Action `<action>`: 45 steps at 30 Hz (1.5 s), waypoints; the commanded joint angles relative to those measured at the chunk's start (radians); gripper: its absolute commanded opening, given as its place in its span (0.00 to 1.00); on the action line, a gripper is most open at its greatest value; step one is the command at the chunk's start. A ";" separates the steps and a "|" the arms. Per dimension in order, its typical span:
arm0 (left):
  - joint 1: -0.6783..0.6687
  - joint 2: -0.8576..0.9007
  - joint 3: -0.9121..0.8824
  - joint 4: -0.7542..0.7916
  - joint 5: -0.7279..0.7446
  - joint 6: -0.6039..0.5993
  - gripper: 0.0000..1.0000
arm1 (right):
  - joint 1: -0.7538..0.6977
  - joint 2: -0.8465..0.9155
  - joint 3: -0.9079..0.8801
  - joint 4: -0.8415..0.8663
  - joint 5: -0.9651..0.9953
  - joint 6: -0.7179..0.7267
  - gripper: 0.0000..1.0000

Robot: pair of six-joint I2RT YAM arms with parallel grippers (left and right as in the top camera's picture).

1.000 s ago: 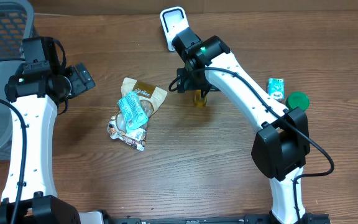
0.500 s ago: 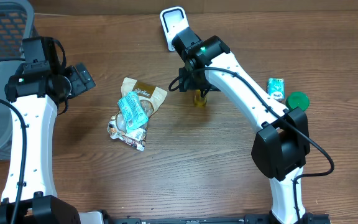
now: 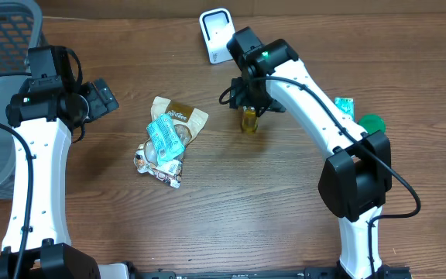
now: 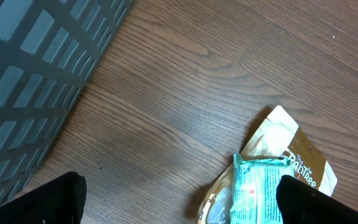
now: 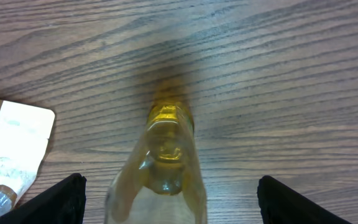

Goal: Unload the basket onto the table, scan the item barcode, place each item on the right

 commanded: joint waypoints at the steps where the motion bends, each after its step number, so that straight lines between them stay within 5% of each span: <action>1: 0.002 -0.006 0.008 0.002 -0.002 0.013 0.99 | 0.003 -0.036 0.010 -0.006 -0.033 0.010 0.82; 14: 0.002 -0.006 0.008 0.002 -0.002 0.013 0.99 | 0.005 -0.036 -0.041 0.027 0.016 -0.007 0.75; 17: 0.002 -0.006 0.008 0.002 -0.002 0.013 1.00 | 0.003 -0.036 -0.041 0.031 0.016 -0.004 0.83; 18: 0.002 -0.006 0.008 0.002 -0.002 0.013 0.99 | 0.002 -0.036 -0.041 0.032 0.015 -0.004 1.00; 22: 0.002 -0.006 0.008 0.002 -0.002 0.013 0.99 | 0.002 -0.036 -0.041 0.033 -0.011 -0.004 1.00; 24: 0.002 -0.006 0.008 0.002 -0.002 0.013 0.99 | 0.002 -0.036 -0.041 0.034 -0.011 -0.004 0.91; 29: 0.002 -0.006 0.008 0.002 -0.002 0.013 1.00 | 0.002 -0.036 -0.041 0.035 -0.011 -0.004 0.46; 39: 0.002 -0.006 0.008 0.002 -0.002 0.013 1.00 | -0.019 -0.053 0.013 0.036 -0.028 -0.020 0.34; 45: 0.002 -0.006 0.008 0.002 -0.002 0.013 1.00 | -0.092 -0.140 0.025 0.029 -0.224 -0.117 0.22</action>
